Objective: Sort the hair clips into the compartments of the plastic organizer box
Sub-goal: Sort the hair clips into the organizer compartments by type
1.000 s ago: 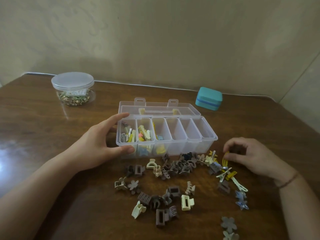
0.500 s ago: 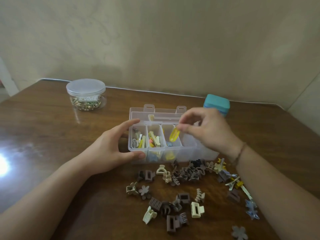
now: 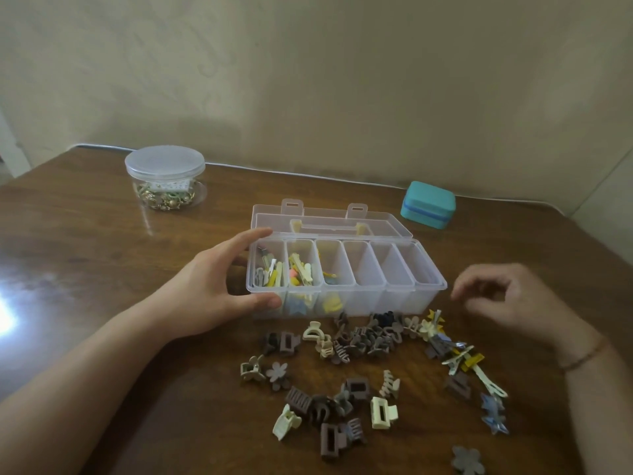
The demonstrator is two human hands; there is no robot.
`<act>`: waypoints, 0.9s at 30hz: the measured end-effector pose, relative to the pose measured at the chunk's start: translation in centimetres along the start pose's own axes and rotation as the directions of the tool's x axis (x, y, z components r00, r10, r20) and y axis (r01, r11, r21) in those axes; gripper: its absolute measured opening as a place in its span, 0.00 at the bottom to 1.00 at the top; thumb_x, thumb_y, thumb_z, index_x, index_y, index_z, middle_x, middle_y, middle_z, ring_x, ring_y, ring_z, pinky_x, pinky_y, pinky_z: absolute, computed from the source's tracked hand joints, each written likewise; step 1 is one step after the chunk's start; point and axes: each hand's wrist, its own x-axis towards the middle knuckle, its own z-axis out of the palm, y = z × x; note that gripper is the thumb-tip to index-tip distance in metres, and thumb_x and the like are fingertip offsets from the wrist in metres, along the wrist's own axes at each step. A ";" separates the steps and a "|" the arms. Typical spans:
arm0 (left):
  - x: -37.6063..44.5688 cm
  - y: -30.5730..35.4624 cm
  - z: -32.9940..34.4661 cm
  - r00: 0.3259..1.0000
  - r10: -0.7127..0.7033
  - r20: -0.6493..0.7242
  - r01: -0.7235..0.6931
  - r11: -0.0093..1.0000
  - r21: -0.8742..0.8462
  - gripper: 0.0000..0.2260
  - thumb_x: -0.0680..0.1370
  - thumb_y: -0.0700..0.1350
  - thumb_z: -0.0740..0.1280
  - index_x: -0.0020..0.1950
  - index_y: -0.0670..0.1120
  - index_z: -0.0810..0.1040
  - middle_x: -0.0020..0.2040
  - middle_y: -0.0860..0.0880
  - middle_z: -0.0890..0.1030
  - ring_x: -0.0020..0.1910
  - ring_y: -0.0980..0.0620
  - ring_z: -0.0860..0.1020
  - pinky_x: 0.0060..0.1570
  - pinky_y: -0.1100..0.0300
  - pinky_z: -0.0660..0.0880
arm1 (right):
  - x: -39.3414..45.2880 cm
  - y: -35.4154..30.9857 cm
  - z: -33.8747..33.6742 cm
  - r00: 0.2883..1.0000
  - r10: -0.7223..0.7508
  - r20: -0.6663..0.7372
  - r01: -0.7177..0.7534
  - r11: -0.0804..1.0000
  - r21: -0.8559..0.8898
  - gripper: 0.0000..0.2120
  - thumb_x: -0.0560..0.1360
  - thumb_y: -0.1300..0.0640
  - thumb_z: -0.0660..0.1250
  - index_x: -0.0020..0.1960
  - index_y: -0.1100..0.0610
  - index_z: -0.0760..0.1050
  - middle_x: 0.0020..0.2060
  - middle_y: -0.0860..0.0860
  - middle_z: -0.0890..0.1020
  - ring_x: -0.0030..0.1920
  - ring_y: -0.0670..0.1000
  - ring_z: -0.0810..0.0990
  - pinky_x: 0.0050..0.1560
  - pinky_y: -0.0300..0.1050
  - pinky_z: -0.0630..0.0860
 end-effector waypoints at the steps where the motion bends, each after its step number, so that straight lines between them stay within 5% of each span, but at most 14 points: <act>1: 0.0 0.0 0.0 1.000 -0.001 -0.002 0.001 1.000 -0.002 0.42 0.62 0.72 0.73 0.73 0.71 0.60 0.68 0.64 0.74 0.64 0.67 0.74 0.64 0.55 0.75 | -0.1 0.5 0.4 0.994 0.022 0.109 -0.017 0.999 -0.046 0.20 0.71 0.64 0.72 0.45 0.36 0.80 0.45 0.38 0.81 0.46 0.42 0.79 0.43 0.44 0.77; 4: 0.0 -0.1 0.1 1.000 0.000 -0.012 0.000 1.000 -0.004 0.43 0.61 0.74 0.72 0.74 0.70 0.61 0.64 0.67 0.76 0.62 0.68 0.75 0.62 0.58 0.74 | 0.1 0.8 1.4 0.971 0.043 0.234 -0.032 0.998 -0.052 0.16 0.72 0.55 0.73 0.50 0.33 0.79 0.47 0.36 0.79 0.44 0.40 0.76 0.40 0.37 0.74; 9: 0.0 -0.1 0.0 1.000 -0.003 -0.011 0.003 1.000 0.001 0.42 0.62 0.73 0.73 0.73 0.71 0.61 0.65 0.65 0.77 0.63 0.66 0.75 0.64 0.53 0.75 | 0.4 1.5 1.2 0.978 0.081 0.191 -0.068 0.995 -0.071 0.15 0.72 0.55 0.72 0.46 0.33 0.79 0.46 0.33 0.79 0.47 0.37 0.77 0.45 0.37 0.73; 14: 0.0 0.1 -0.2 1.000 -0.016 0.015 0.016 1.000 -0.001 0.43 0.62 0.72 0.73 0.74 0.71 0.59 0.68 0.63 0.74 0.64 0.67 0.74 0.64 0.51 0.75 | 0.0 2.4 -0.2 0.987 0.135 -0.089 -0.145 0.982 -0.119 0.16 0.72 0.56 0.72 0.42 0.32 0.78 0.41 0.31 0.80 0.42 0.40 0.79 0.38 0.38 0.71; 18: 0.0 0.4 -0.3 0.999 -0.023 0.041 0.023 1.000 0.003 0.44 0.62 0.72 0.73 0.75 0.68 0.58 0.69 0.66 0.70 0.64 0.68 0.73 0.65 0.52 0.75 | 1.2 -0.5 -0.7 0.962 -0.023 -0.273 0.013 0.999 -0.038 0.14 0.70 0.58 0.74 0.44 0.38 0.80 0.42 0.36 0.81 0.44 0.43 0.80 0.38 0.41 0.75; 22: 0.0 0.6 -0.3 0.999 -0.017 0.034 0.017 1.000 -0.001 0.45 0.62 0.71 0.72 0.76 0.67 0.58 0.71 0.61 0.71 0.65 0.65 0.73 0.65 0.51 0.74 | 4.3 -5.1 -0.7 0.945 -0.201 -0.258 0.169 0.976 -0.140 0.12 0.69 0.59 0.75 0.41 0.42 0.78 0.38 0.41 0.82 0.41 0.40 0.79 0.40 0.25 0.72; 27: 0.0 0.6 -0.3 0.999 -0.016 0.042 0.016 1.000 0.003 0.46 0.61 0.73 0.71 0.76 0.68 0.58 0.72 0.60 0.70 0.65 0.64 0.73 0.65 0.52 0.75 | 6.0 -5.9 -0.3 0.935 -0.159 -0.318 0.138 0.987 -0.088 0.12 0.72 0.60 0.73 0.43 0.42 0.78 0.42 0.44 0.83 0.42 0.41 0.80 0.41 0.26 0.71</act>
